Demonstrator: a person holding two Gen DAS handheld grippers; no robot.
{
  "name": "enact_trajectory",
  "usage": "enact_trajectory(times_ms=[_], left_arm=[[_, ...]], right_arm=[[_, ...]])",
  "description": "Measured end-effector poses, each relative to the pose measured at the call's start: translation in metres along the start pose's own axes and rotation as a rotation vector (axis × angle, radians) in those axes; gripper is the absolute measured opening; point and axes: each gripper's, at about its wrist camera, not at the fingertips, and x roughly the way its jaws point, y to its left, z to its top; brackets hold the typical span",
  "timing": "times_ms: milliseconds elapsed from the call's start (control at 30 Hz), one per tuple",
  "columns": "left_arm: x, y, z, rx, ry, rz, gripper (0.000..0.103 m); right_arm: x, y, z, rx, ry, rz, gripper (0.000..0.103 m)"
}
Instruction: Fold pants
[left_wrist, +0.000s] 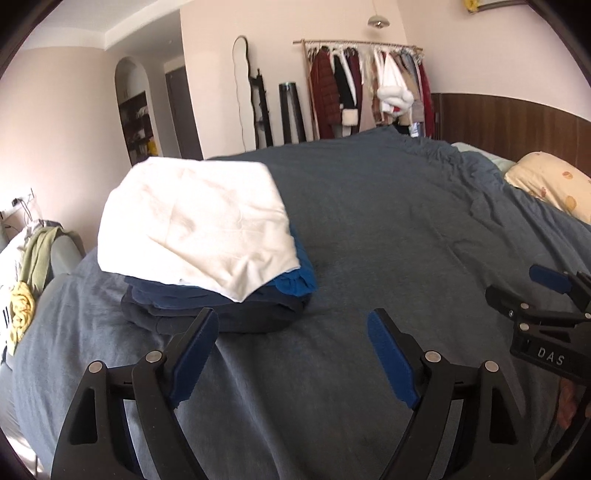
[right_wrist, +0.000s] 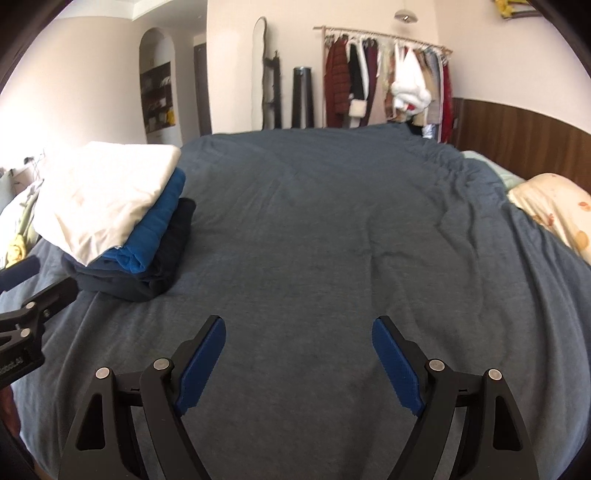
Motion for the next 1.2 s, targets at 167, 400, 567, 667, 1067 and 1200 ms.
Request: enact_trajectory(times_ms=[167, 400, 567, 667, 1067, 1200], left_arm=[[-0.044, -0.008, -0.008, -0.010, -0.027, -0.005, 0.086], [-0.097, -0.016, -0.019, -0.036, -0.056, -0.001, 0.093], [-0.127, -0.022, -0.031, -0.063, -0.067, 0.010, 0.097], [-0.139, -0.022, -0.040, -0.087, -0.055, -0.002, 0.098], [-0.174, -0.027, -0.050, -0.072, -0.067, 0.012, 0.103], [-0.178, -0.031, -0.051, -0.064, -0.065, 0.009, 0.103]], right_arm=[[-0.050, -0.002, -0.014, -0.021, -0.089, -0.052, 0.082], [-0.115, -0.004, -0.026, -0.032, -0.140, -0.055, 0.082], [-0.148, -0.011, -0.034, -0.018, -0.148, -0.030, 0.082], [-0.161, -0.012, -0.040, -0.023, -0.136, -0.036, 0.082], [-0.195, -0.011, -0.054, -0.014, -0.159, -0.004, 0.082], [-0.200, -0.012, -0.057, -0.008, -0.166, -0.004, 0.082]])
